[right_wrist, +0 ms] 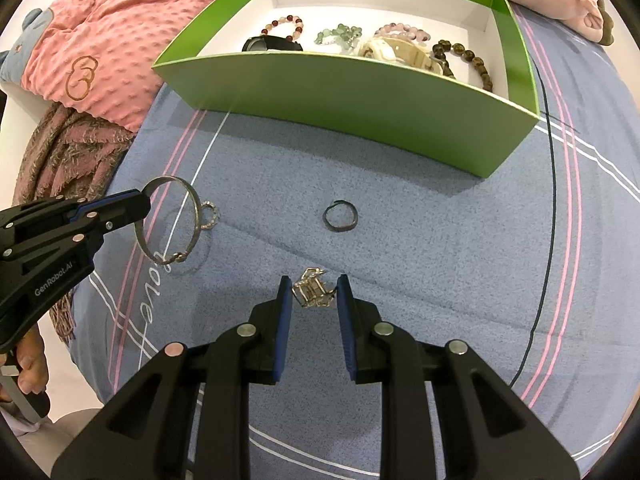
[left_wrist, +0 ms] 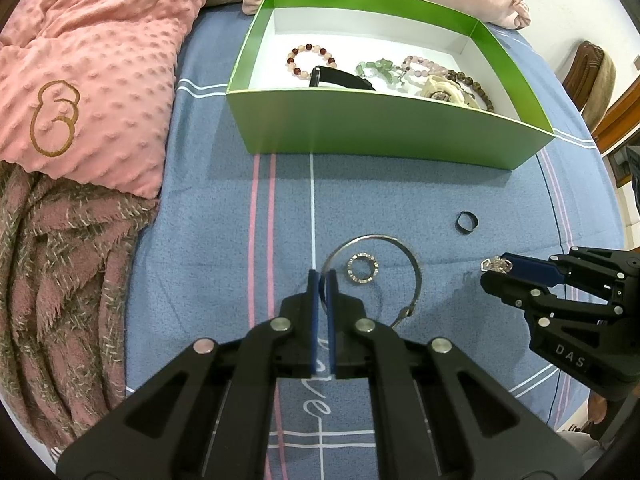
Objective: Organize jewelry
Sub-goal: 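Hold the bangle in the left tool and the charm in the right tool, then carry the bangle and charm into the green box and open both tools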
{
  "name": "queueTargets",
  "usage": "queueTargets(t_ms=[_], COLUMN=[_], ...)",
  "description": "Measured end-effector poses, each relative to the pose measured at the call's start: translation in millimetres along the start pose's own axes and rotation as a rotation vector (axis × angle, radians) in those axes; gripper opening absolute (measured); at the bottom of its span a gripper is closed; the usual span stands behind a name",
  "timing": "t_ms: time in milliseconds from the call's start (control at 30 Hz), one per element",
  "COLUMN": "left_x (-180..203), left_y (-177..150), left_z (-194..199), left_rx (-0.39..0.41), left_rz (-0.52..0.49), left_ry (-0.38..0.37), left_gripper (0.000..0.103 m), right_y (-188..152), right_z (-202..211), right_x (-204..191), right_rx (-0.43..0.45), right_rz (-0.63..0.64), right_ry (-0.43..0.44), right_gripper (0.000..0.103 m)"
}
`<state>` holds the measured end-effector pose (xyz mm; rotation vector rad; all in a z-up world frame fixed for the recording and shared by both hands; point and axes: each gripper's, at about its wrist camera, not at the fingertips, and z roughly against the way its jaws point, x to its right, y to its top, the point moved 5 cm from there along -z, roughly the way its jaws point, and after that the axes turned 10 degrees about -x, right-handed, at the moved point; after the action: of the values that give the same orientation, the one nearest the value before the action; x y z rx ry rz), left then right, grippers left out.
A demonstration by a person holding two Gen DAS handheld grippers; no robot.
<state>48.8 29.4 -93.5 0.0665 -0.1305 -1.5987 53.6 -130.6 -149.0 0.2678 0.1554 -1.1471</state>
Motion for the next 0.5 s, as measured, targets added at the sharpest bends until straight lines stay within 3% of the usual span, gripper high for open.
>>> queueTargets(t_ms=[500], left_x=[2.5], left_y=[0.6], left_z=[-4.5], left_rx=[-0.013], left_rz=[0.003], left_ry=[-0.005], left_gripper=[0.004], right_y=[0.0], right_z=[-3.3], right_x=[0.0], right_rx=[-0.009], right_rz=[0.005], right_ry=[0.006], right_gripper=[0.023])
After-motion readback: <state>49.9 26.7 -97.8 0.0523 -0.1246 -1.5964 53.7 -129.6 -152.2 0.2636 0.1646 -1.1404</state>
